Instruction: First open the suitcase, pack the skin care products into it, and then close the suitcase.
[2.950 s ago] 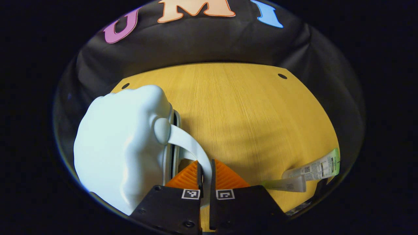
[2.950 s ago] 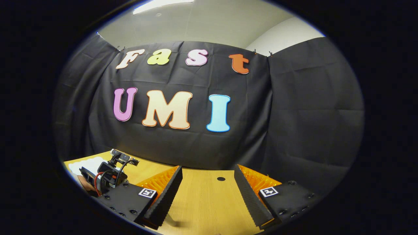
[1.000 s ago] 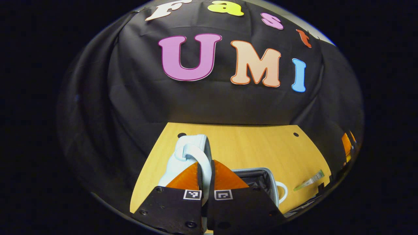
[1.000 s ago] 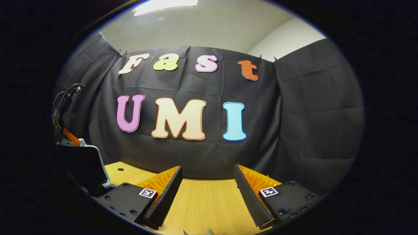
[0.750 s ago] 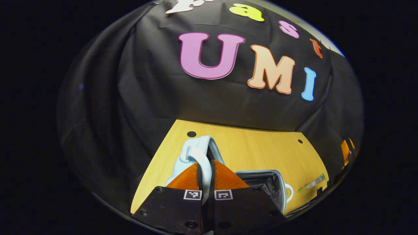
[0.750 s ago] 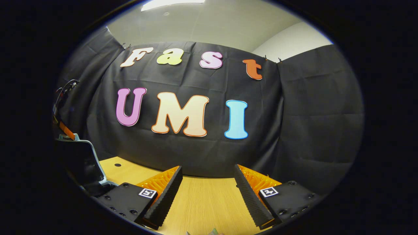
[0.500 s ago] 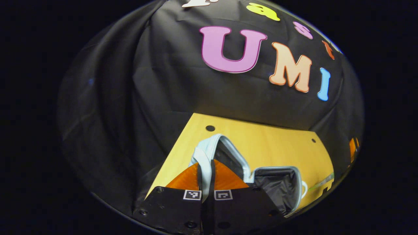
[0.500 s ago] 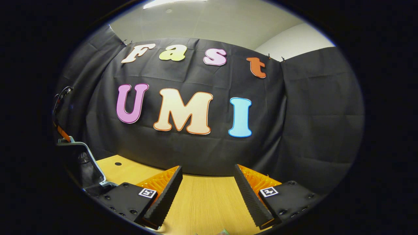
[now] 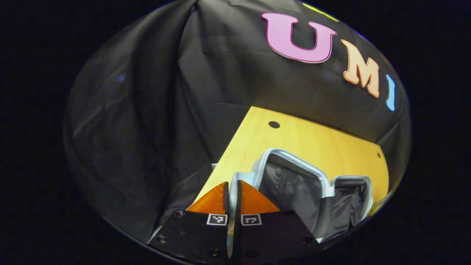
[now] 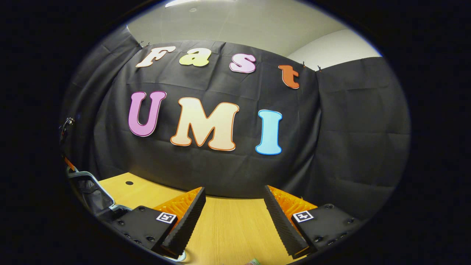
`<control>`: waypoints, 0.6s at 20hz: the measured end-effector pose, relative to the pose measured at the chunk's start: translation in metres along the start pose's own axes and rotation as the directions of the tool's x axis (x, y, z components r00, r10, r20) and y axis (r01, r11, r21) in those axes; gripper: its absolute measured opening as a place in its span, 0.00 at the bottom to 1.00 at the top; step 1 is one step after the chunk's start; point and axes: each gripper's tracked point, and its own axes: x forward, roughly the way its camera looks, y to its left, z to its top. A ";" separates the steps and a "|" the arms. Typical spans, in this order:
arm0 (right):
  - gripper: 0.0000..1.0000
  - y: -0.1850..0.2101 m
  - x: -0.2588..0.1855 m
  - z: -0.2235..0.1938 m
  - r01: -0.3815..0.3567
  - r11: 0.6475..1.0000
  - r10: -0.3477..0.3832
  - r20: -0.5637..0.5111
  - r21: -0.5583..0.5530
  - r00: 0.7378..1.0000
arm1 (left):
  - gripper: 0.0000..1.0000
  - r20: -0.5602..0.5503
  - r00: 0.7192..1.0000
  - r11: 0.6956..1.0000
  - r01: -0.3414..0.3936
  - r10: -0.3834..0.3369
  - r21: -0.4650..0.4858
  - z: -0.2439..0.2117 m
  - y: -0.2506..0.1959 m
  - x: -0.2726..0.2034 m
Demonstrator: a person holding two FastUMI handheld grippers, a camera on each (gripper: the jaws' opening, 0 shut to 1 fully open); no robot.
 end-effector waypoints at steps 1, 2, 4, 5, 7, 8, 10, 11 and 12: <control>1.00 -0.005 -0.001 -0.001 0.007 1.000 -0.007 0.003 0.001 1.000 | 0.00 -0.007 1.000 1.000 -0.016 0.016 -0.013 -0.005 0.003 0.004; 1.00 -0.008 -0.003 -0.001 0.013 1.000 -0.013 0.003 0.007 1.000 | 0.00 -0.010 0.999 0.999 -0.038 0.038 -0.017 -0.011 0.007 0.009; 0.98 -0.015 -0.007 -0.003 0.018 1.000 -0.018 -0.007 0.011 1.000 | 0.07 0.015 0.995 0.995 -0.096 0.096 -0.013 -0.016 0.020 0.012; 0.98 -0.020 -0.008 -0.002 0.021 1.000 -0.021 -0.006 0.008 1.000 | 0.13 0.060 0.992 0.994 -0.109 0.111 -0.030 -0.008 0.024 0.008; 1.00 -0.032 -0.010 0.003 0.027 1.000 -0.027 0.012 0.006 1.000 | 0.28 0.156 0.983 0.992 -0.089 0.101 -0.086 0.009 0.015 -0.004; 1.00 -0.037 -0.010 0.006 0.026 1.000 -0.027 0.022 0.012 0.999 | 0.41 0.200 0.974 0.991 -0.084 0.103 -0.100 0.018 0.009 -0.016; 0.98 -0.047 -0.012 0.010 0.013 0.999 -0.014 0.037 0.039 0.999 | 0.59 0.298 0.946 0.988 -0.098 0.129 -0.119 0.039 0.000 -0.040; 0.99 -0.051 -0.012 0.009 0.002 0.999 -0.004 0.039 0.054 0.999 | 0.72 0.357 0.924 0.988 -0.095 0.134 -0.125 0.051 -0.011 -0.053; 0.99 -0.056 -0.012 0.007 -0.011 0.998 0.009 0.036 0.069 0.999 | 0.78 0.416 0.900 0.988 -0.087 0.132 -0.125 0.063 -0.025 -0.069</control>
